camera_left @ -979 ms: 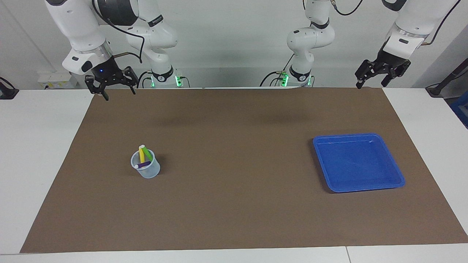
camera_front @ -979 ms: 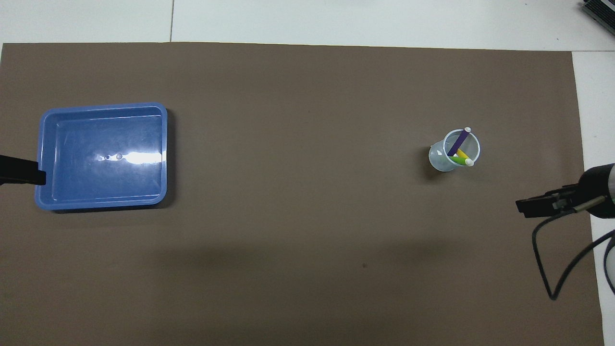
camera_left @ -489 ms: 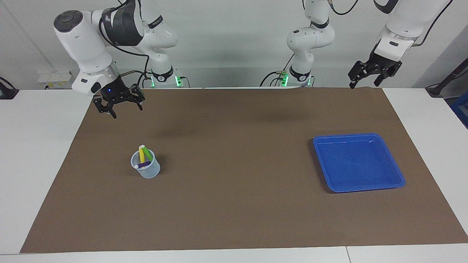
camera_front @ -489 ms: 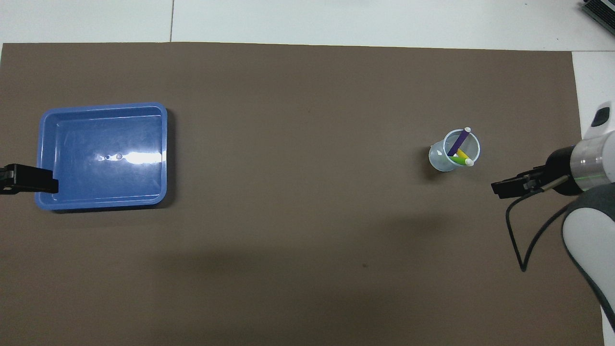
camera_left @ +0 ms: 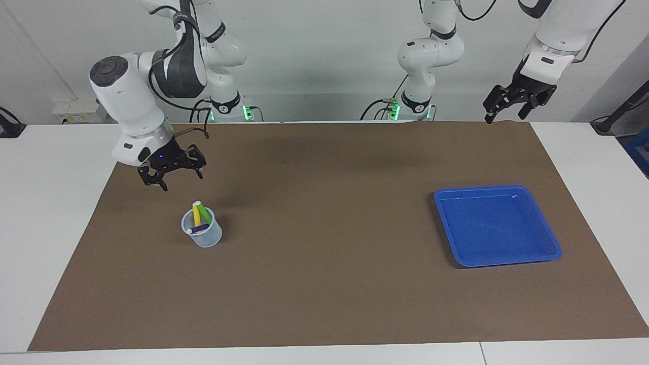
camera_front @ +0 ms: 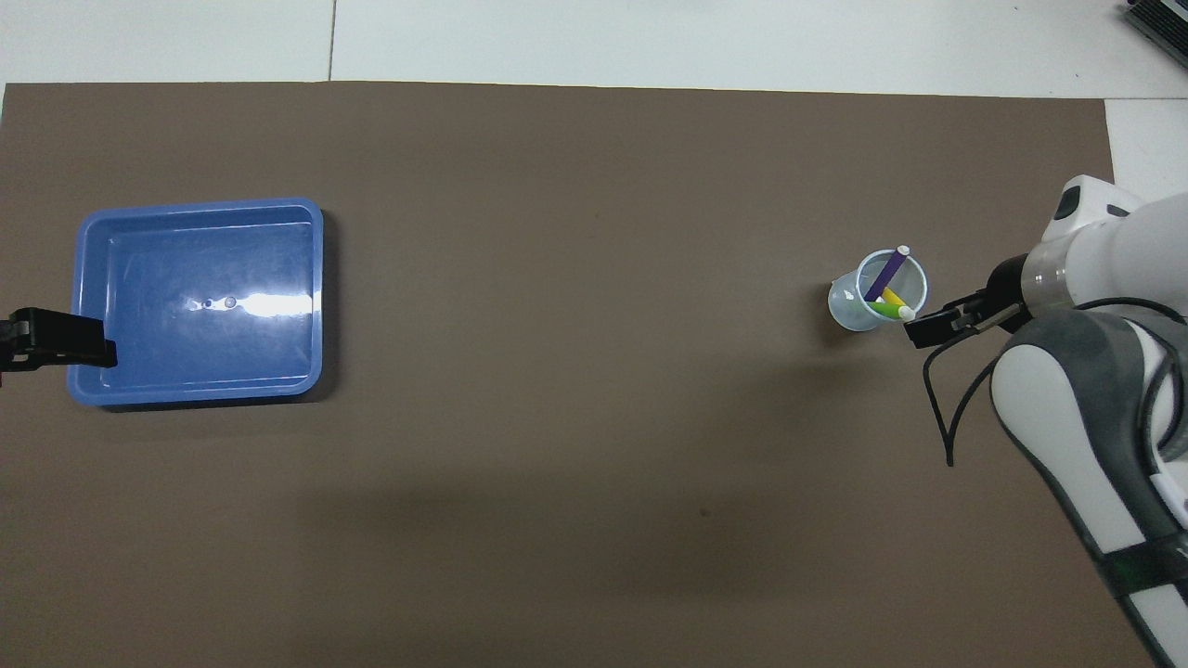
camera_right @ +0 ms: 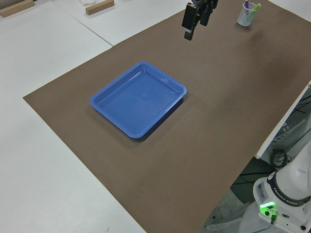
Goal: Right arm passes pens to left for tray arrangement
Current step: 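Reach the right gripper to the pen cup while the left gripper moves over the tray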
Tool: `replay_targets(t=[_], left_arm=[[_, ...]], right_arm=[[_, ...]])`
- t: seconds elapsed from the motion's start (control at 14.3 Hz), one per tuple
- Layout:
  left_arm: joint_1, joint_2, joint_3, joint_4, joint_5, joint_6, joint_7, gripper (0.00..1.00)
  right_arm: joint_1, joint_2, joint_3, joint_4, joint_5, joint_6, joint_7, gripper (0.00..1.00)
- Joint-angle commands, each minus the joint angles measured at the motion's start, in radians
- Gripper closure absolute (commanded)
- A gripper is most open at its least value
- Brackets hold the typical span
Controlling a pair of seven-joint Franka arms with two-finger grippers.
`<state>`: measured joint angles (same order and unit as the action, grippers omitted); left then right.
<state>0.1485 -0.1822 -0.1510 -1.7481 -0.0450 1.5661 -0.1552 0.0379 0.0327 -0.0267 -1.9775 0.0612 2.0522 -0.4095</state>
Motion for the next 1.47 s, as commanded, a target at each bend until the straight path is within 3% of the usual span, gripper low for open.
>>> replay_targets(t=[0.0, 0.28, 0.42, 1.4], left_arm=[[-0.012, -0.026, 0.007, -0.033, -0.056, 0.028, -0.143, 0.0], [-0.021, -0.028, 0.005, -0.042, -0.104, 0.051, -0.294, 0.0], [-0.04, -0.028, 0.005, -0.042, -0.107, 0.057, -0.371, 0.0], [-0.101, -0.085, 0.005, -0.168, -0.17, 0.144, -0.688, 0.0]], right_arm=[[0.01, 0.033, 0.002, 0.0, 0.019, 0.04, -0.023, 0.05], [0.011, 0.049, 0.001, -0.001, 0.019, 0.052, -0.029, 0.28], [0.013, 0.055, 0.002, -0.001, 0.019, 0.072, -0.029, 0.33], [0.046, 0.09, 0.002, -0.023, -0.001, 0.146, -0.351, 0.35]])
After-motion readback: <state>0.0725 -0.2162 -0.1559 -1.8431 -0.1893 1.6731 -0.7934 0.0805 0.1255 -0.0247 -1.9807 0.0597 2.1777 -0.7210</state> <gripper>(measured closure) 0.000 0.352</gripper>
